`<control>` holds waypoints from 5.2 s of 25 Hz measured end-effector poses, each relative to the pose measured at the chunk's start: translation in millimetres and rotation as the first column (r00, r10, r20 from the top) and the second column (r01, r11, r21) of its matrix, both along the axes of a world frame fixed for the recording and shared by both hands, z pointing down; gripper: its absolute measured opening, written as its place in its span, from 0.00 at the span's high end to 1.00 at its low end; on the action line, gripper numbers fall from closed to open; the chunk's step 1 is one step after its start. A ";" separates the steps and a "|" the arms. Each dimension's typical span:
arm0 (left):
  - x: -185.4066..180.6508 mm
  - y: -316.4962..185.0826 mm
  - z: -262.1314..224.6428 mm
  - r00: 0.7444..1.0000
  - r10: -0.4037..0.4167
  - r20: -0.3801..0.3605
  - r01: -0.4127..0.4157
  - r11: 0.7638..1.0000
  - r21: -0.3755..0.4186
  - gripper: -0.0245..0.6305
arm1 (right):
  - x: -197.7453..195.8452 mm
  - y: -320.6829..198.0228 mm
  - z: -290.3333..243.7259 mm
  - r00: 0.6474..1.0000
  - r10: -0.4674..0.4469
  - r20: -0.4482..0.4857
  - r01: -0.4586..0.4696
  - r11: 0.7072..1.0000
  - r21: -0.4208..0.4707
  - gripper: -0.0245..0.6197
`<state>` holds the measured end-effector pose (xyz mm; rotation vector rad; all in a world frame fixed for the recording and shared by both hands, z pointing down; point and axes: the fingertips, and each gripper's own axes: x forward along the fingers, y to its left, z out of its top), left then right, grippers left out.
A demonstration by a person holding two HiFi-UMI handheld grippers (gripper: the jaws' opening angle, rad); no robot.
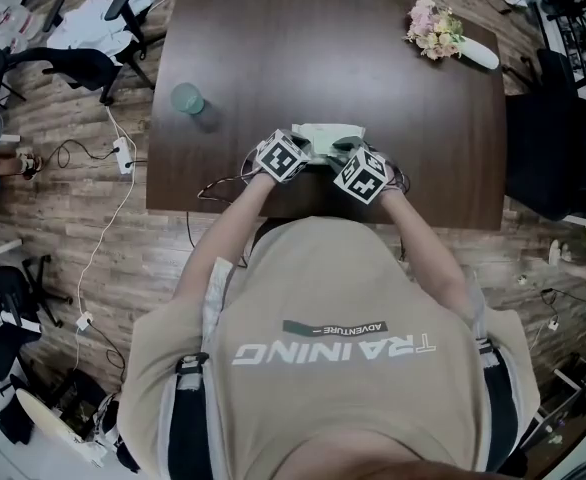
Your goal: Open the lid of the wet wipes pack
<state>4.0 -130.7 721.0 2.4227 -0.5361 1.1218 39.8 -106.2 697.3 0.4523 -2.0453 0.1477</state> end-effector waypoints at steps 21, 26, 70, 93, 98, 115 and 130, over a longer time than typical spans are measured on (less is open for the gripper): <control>-0.9 0.0 -0.2 1.000 -0.010 0.005 0.010 1.000 -0.009 0.95 | 0.1 -23.4 -40.8 0.997 0.043 0.069 -0.049 0.994 0.101 0.87; 0.0 1.3 -1.1 1.000 -0.008 0.000 0.008 1.000 -0.010 0.95 | 1.2 -32.8 -46.8 0.996 0.052 0.079 -0.061 0.992 0.115 0.89; -3.2 2.5 -0.7 0.998 0.048 0.049 -0.046 0.998 -0.053 0.95 | 0.9 -114.6 -14.6 0.964 0.086 0.251 -0.070 0.995 -0.072 0.89; -1.4 0.2 2.9 0.996 0.061 0.069 -0.053 0.993 -0.105 0.95 | 4.7 -114.7 31.5 0.961 0.084 0.262 -0.039 0.984 -0.173 0.88; -2.4 0.7 4.1 0.995 0.062 0.078 -0.054 0.994 -0.099 0.95 | 6.9 -115.7 27.5 0.956 0.098 0.276 -0.065 0.990 -0.127 0.88; 0.5 3.3 5.9 0.994 0.076 0.082 -0.074 0.997 -0.020 0.95 | 53.1 -86.2 -16.8 0.838 0.332 0.433 -0.336 0.939 -0.070 0.94; -3.9 4.2 -16.2 0.997 -0.042 0.068 0.028 0.980 0.199 0.95 | 81.9 -23.8 -60.3 0.707 0.458 0.539 -0.505 0.860 -0.069 0.94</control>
